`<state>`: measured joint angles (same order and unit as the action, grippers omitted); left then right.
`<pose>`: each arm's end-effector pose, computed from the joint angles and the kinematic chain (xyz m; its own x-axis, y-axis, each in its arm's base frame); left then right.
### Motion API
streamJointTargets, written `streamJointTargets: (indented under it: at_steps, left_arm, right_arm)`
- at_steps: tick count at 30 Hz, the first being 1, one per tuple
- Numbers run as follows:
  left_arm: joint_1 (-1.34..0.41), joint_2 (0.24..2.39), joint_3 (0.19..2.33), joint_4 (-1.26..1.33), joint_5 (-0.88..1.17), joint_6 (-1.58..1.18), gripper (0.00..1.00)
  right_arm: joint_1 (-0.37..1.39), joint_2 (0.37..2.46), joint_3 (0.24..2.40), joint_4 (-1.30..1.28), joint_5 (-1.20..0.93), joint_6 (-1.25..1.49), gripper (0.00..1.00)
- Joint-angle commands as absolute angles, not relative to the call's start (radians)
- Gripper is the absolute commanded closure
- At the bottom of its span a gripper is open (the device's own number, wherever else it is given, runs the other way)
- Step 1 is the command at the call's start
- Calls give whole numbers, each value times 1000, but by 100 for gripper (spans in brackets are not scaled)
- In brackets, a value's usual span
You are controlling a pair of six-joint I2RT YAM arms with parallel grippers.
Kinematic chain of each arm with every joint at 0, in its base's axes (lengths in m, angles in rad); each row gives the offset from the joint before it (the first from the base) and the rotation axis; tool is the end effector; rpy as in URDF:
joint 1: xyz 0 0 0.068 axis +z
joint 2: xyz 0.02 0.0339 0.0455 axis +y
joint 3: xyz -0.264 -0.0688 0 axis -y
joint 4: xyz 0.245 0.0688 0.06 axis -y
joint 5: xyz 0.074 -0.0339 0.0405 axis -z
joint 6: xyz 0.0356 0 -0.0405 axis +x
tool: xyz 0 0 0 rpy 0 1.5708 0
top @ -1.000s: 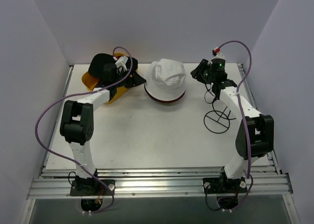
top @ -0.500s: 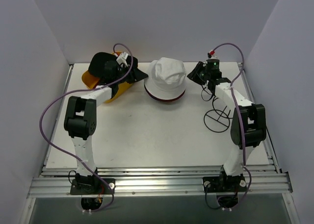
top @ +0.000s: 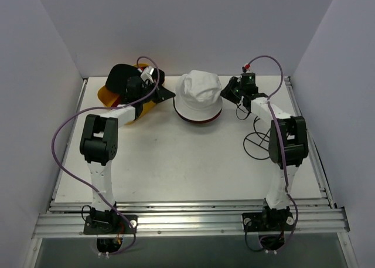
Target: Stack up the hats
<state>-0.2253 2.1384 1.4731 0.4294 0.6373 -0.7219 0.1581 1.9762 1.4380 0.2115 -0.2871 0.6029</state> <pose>0.4743 -0.1304 0.2081 -0.6623 -0.3931 -0.6379 0.4075 0.5255 -0.7469 0.4602 0.0836 0.2473 -0.4968 0.4715 -0.7286 -0.1628 0.7740 0.6119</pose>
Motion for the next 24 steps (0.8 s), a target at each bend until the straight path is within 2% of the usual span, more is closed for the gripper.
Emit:
streamJointTargets:
  at_steps: [1, 15, 24]
  left_arm:
    - [-219, 2160, 1519, 442, 620, -718, 98]
    - [-255, 2175, 1554, 172, 447, -549, 98]
    - [-281, 2178, 1557, 147, 408, -506, 98]
  right_arm:
    - [182, 2019, 1511, 227, -302, 597, 75]
    - [196, 2056, 1503, 252, -290, 595, 75]
    - [213, 2056, 1516, 239, -270, 578, 75]
